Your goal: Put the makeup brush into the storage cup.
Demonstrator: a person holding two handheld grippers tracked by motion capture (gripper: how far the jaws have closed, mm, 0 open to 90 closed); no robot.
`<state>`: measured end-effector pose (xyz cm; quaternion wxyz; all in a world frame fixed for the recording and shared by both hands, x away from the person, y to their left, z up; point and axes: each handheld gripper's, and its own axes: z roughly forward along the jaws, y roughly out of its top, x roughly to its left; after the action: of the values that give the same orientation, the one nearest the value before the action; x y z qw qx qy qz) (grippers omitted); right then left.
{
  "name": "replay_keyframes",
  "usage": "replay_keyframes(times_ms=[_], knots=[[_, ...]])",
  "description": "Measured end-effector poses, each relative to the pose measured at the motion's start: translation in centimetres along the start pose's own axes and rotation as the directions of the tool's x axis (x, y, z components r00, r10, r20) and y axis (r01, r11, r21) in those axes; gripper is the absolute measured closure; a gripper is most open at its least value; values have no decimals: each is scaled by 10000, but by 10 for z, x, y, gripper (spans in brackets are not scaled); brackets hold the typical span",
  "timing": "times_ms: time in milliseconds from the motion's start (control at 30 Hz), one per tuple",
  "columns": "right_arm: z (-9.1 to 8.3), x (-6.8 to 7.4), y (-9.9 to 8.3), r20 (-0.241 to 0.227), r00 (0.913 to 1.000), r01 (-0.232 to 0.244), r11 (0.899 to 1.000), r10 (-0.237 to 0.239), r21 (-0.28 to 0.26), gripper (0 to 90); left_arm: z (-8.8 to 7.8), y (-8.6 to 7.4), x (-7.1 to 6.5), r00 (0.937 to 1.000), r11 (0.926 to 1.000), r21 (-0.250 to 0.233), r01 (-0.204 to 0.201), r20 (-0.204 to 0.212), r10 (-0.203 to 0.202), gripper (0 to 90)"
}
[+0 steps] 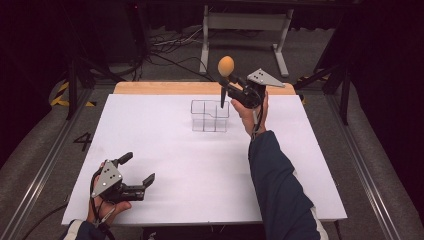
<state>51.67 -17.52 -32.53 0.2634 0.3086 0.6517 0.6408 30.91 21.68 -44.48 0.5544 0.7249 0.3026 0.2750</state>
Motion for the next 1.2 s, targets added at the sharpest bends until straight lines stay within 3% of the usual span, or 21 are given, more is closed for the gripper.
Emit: replay_keyframes(times_ms=[567, 1200], knots=[[4, -6, -13, 237, 9995, -193, 9994, 186, 279, 625, 1, 0, -2, 9998, 10000, 34, -37, 179, 37, 29], [4, -11, -40, 426, 9982, -457, 9952, 421, 867, 624, 1, 0, -3, 10000, 10000, 72, 22, 87, -22, 33]])
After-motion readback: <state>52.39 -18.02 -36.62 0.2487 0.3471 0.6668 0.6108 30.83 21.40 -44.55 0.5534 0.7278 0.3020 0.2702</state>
